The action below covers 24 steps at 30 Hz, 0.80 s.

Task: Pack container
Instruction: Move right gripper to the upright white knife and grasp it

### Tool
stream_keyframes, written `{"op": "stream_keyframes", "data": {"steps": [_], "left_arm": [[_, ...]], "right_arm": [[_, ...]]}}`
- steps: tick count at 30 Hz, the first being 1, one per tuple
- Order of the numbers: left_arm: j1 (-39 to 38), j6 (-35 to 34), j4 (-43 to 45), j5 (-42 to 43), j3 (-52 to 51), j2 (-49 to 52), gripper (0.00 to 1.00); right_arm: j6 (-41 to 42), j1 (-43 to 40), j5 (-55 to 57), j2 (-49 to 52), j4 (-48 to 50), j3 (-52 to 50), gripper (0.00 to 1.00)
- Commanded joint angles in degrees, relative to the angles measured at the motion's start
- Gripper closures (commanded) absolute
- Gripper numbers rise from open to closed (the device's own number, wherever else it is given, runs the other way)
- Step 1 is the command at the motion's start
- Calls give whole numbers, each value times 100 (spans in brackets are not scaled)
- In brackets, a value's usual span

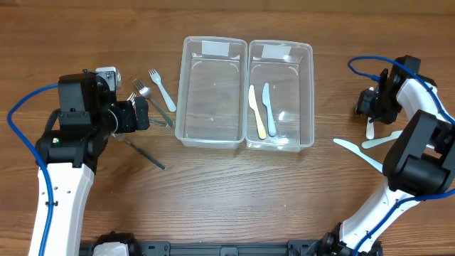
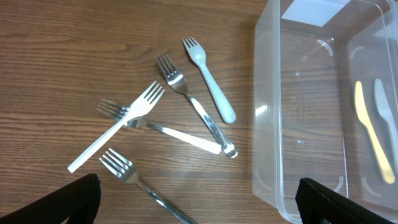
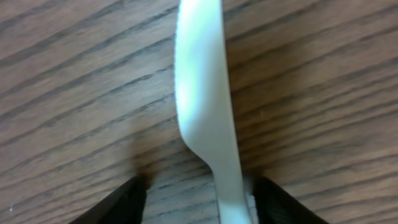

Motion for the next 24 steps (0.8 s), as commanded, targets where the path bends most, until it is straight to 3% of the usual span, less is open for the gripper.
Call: {"op": "stream_keyframes", "data": {"steps": [1,5,10,16,24], "left_arm": [[20,105,7,-22,146,46,0],[20,105,4,-22,146,46,0],[20,105,4,-22,146,46,0],[20,105,7,-22,146,46,0],[20,105,4,-22,146,46,0]], "right_arm": [[-2,11,-240,280,-70,-48,59],[2,11,-240,280,-181,-48,82],[164,11,-216,280,-367,-46,95],[901,15,-70,260,-640,39,96],[1104,214,-407,-402,-839,234,96]]}}
